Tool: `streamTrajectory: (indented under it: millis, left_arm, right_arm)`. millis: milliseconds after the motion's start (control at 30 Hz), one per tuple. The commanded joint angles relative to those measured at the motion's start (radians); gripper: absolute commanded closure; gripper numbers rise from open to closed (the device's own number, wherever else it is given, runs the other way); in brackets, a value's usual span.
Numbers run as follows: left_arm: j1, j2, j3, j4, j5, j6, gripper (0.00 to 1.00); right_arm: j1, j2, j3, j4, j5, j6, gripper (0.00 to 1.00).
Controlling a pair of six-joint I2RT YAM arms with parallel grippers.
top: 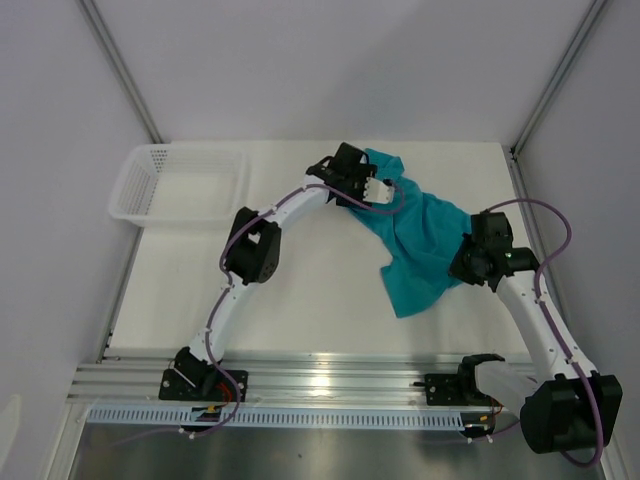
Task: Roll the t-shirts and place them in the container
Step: Flatten the tshirt
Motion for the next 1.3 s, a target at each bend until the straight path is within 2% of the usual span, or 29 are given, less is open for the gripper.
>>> streamTrajectory:
  millis: [0,133,267,367,433,667,867,967,1100,1267]
  left_arm:
    - [-0.013,0.022,0.038,-0.181,-0.028,0.114,0.22]
    - [-0.033,0.018,0.003,-0.184,-0.129,0.235,0.20]
    - [-0.044,0.029,0.003,-0.201,-0.169,0.332,0.22]
    - [-0.057,0.025,-0.004,-0.299,-0.203,0.415,0.27]
    - [-0.059,-0.003,-0.067,-0.339,-0.206,0.430,0.28]
    - [-0.019,-0.072,-0.169,-0.434,-0.166,0.344,0.28]
    - [0.010,-0.179,-0.298,-0.428,-0.148,0.307,0.27]
    - [0.013,-0.222,-0.359,-0.497,-0.084,0.266,0.27]
    - [0.022,-0.343,-0.566,-0.491,-0.033,0.223,0.28]
    - [0.044,-0.509,-0.680,-0.507,0.156,0.088,0.28]
  right_arm:
    - [0.015,-0.020,0.064,-0.024,-0.030,-0.008,1.00]
    - [0.039,-0.020,0.101,-0.053,-0.027,-0.006,1.00]
    - [0.067,-0.030,0.130,-0.079,0.002,0.003,1.00]
    - [0.076,-0.041,0.147,-0.101,0.020,0.000,1.00]
    - [0.075,-0.047,0.155,-0.113,0.031,-0.003,1.00]
    - [0.070,-0.046,0.164,-0.104,0.034,-0.026,1.00]
    - [0.049,-0.015,0.111,-0.046,0.004,-0.032,1.00]
    - [0.023,-0.006,0.069,-0.009,0.007,-0.031,1.00]
    - [0.003,0.026,0.026,0.062,-0.015,-0.038,1.00]
    - [-0.060,0.068,0.005,0.111,-0.035,-0.071,1.00]
